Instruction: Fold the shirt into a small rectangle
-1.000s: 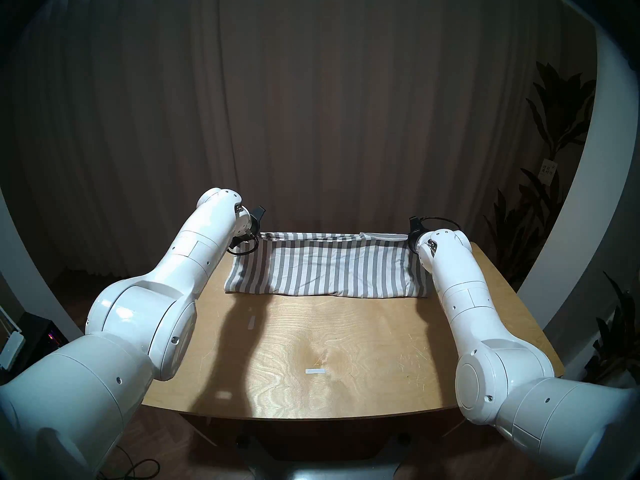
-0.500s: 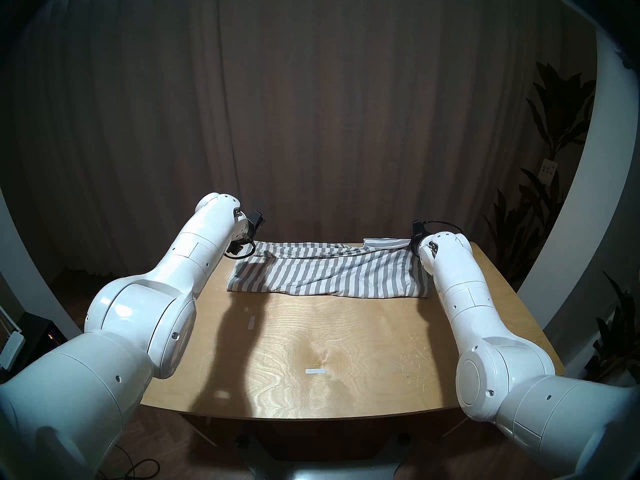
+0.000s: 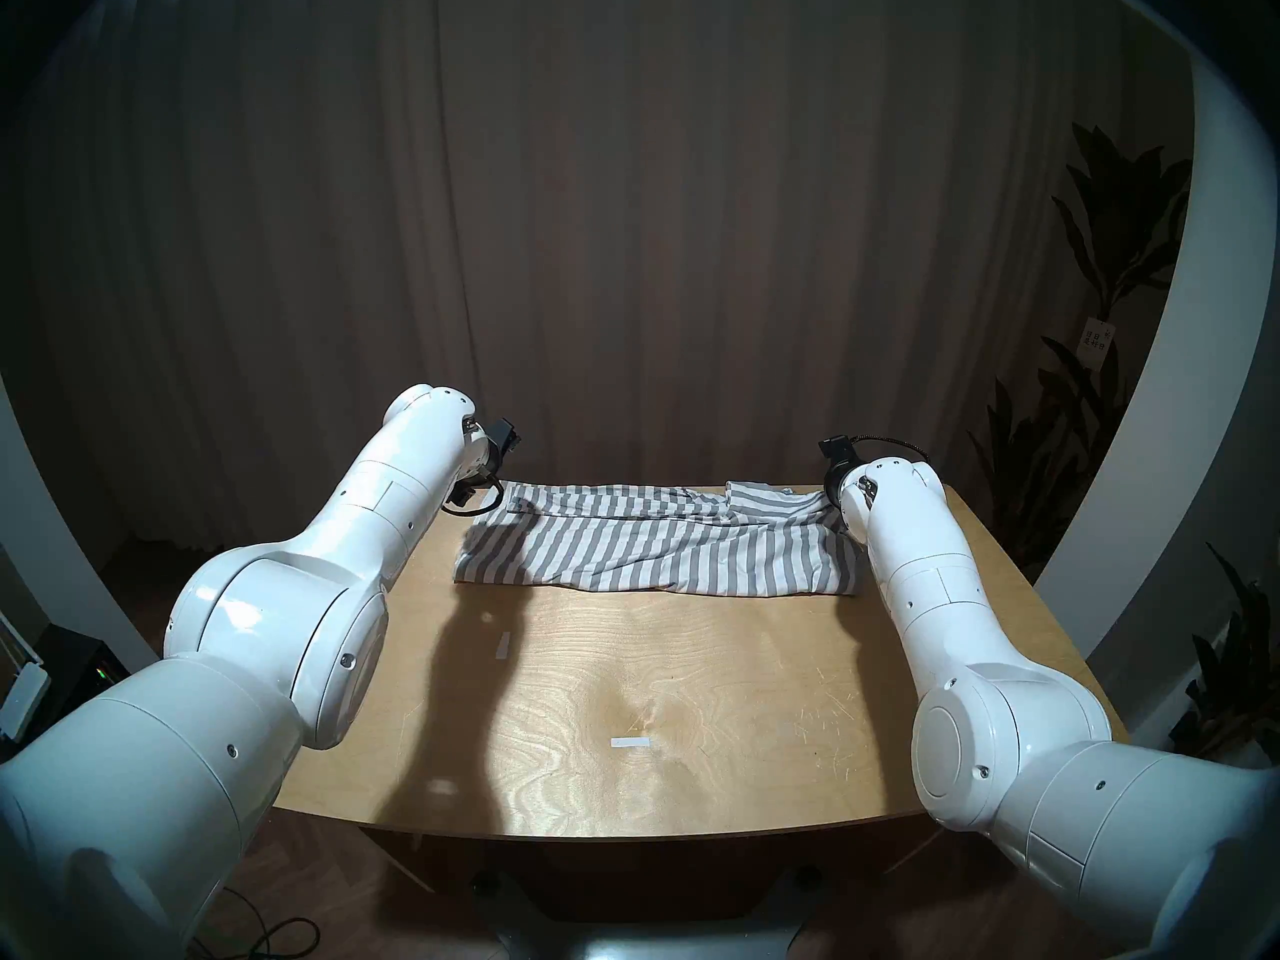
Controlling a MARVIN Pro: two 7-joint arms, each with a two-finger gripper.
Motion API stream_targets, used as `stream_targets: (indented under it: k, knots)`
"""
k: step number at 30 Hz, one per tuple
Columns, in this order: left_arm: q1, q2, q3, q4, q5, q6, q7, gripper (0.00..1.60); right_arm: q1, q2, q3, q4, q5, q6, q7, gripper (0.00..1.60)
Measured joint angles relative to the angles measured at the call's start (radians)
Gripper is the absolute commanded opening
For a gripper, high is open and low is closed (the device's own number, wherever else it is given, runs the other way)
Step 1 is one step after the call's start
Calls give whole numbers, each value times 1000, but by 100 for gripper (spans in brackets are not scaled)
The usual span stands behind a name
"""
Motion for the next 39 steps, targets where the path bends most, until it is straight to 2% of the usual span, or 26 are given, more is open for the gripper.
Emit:
stream_targets:
  k: [15, 22, 25, 39]
  knots:
    - [-43, 50, -8, 16, 28, -21, -56, 160, 100, -5, -9, -6, -21, -33, 8, 160]
    - [-31, 80, 13, 7, 53, -38, -158, 160, 116, 4, -30, -21, -51, -74, 39, 160]
    - [2, 97, 23, -19, 64, -52, -225, 160, 84, 10, -36, -64, -61, -88, 71, 160]
    - [102, 140, 18, -87, 69, -78, -341, 160, -72, 13, -43, -147, -60, -94, 136, 160]
